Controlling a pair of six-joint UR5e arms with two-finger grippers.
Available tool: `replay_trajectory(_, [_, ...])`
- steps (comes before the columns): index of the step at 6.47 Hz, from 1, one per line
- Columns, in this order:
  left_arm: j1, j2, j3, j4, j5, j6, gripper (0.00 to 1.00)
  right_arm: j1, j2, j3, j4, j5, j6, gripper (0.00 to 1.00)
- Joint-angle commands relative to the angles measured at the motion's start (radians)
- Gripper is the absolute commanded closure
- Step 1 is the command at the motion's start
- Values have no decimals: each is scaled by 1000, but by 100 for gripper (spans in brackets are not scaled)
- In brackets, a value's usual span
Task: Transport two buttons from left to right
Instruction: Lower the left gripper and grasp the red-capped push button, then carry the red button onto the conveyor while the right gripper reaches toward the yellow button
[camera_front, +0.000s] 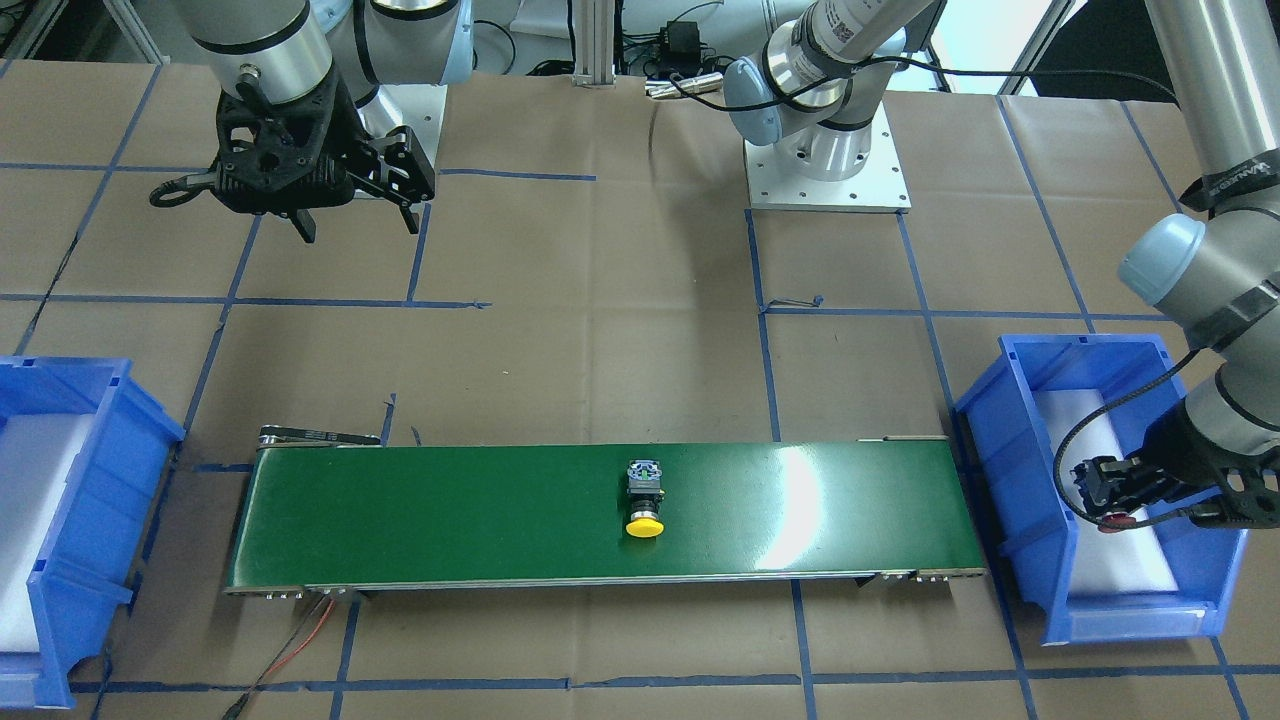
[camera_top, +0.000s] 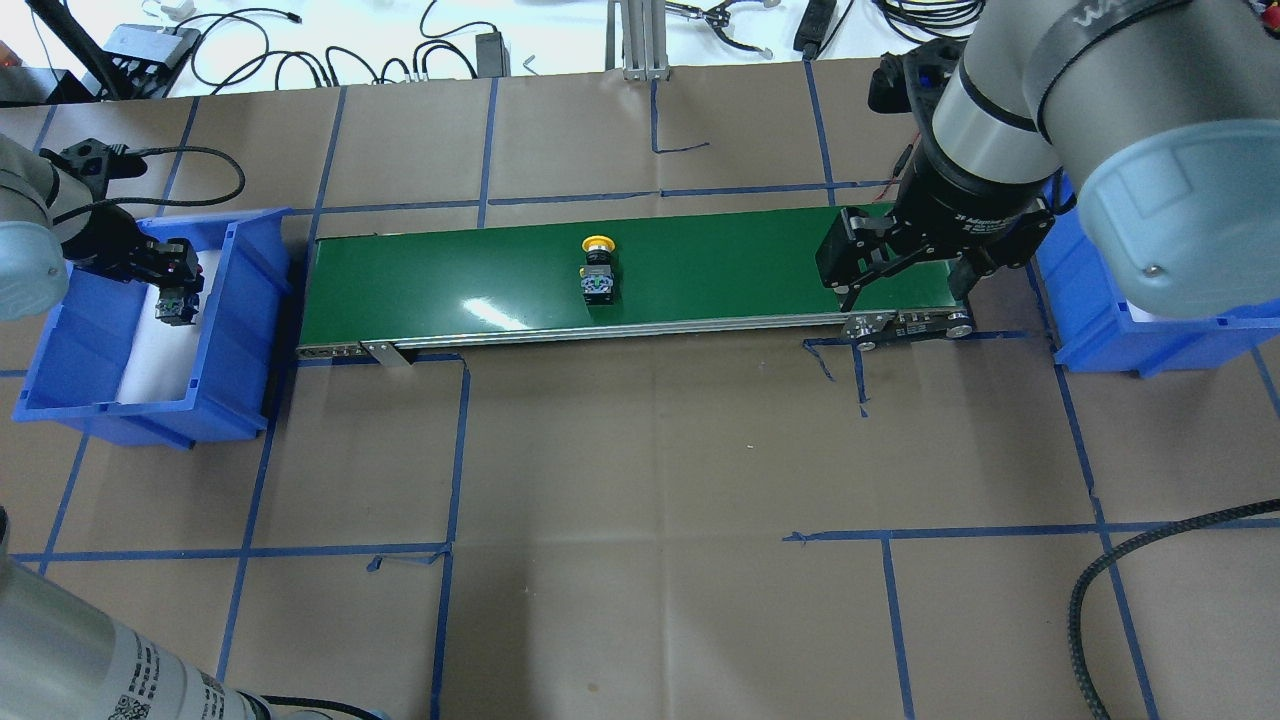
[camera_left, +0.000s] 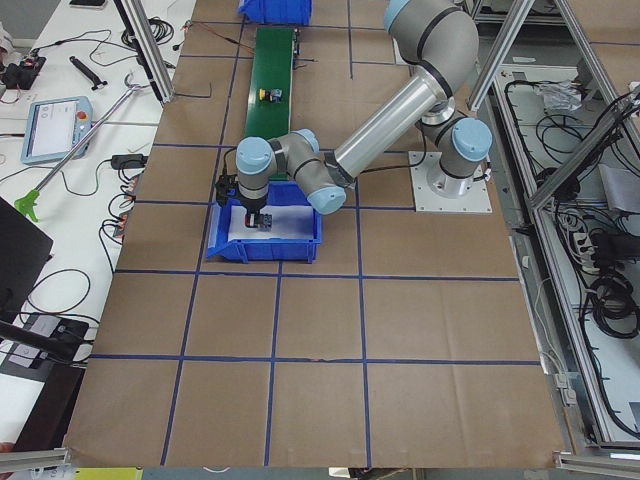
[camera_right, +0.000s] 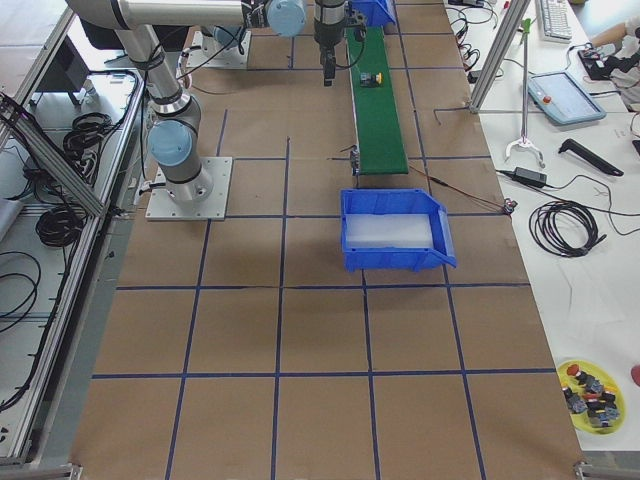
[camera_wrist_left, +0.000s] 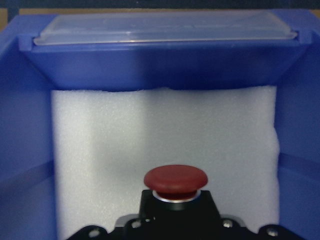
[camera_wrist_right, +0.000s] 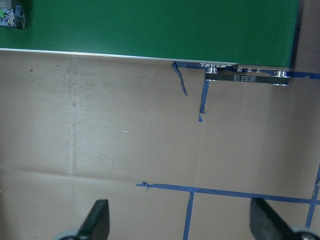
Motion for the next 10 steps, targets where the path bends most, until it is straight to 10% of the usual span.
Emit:
replay_trajectory(1, [3,78,118,-257,9,1,97,0,2,1,-1,-1,0,0])
replay_trajectory(6, [-125,147,172,-416,19,-182,97,0,98,-13,-105,6,-2,0])
replay_trajectory(10, [-311,206,-4,-337,16,-471,97,-6,219,-5,-297,58,2,0])
